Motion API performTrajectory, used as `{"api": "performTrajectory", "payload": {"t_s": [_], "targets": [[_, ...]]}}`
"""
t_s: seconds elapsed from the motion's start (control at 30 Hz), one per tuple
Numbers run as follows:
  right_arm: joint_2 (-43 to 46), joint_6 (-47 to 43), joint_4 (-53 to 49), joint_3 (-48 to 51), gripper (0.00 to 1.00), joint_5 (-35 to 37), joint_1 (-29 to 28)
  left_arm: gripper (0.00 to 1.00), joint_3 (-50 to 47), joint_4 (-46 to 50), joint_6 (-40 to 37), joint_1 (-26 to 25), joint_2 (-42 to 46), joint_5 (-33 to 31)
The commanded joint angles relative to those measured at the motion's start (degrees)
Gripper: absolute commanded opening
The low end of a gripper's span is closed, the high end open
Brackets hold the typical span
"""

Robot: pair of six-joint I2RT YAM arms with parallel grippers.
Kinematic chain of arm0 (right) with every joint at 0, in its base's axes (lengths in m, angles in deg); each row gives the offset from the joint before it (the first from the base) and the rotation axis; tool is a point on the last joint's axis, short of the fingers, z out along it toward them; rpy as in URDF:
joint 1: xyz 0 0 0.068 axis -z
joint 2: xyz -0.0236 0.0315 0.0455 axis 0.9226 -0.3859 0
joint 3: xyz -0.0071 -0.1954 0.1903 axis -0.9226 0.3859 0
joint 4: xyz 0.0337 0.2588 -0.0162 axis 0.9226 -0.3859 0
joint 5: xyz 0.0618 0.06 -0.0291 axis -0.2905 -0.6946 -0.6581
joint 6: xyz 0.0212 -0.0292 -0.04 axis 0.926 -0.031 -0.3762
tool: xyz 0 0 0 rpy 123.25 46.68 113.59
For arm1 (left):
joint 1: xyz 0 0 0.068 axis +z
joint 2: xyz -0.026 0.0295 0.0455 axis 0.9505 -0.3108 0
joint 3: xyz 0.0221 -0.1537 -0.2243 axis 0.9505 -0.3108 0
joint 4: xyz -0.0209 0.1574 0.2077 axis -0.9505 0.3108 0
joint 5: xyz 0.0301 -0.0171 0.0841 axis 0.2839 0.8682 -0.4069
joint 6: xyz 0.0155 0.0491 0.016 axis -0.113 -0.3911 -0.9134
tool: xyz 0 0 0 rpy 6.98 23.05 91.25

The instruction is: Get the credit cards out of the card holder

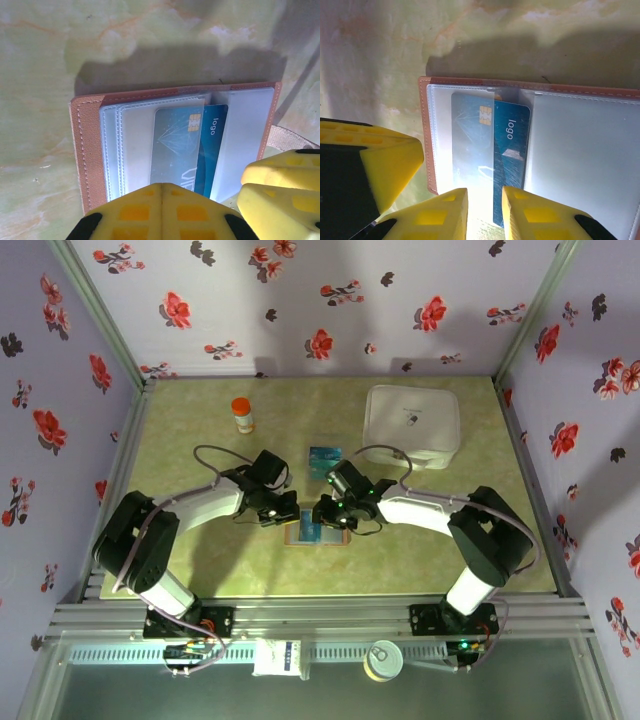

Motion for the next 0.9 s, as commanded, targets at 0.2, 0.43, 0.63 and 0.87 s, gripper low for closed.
{"api": "performTrajectory", "payload": {"t_s": [0.2,0.43,0.63,0.87], "targets": [[1.2,1.05,1.5,2.15,0.28,-1.04,0.3,0.0,-0.86,-1.18,0.03,-0.39,-3.61,0.73],[0.1,1.07,3.14,3.2,0.28,-1.53,0.49,0.0,-1.56,-1.24,0.55,-0.36,-4.25,0.18],[-1.73,2.3,7.18,4.91,0.27,-2.5,0.56,0.0,-2.35,-0.52,0.5,-0.4,-4.25,-0.39],[-3.86,2.91,9.71,5.33,0.26,-3.06,0.84,0.0,-1.3,1.22,0.2,-0.4,-4.64,-1.01]]}}
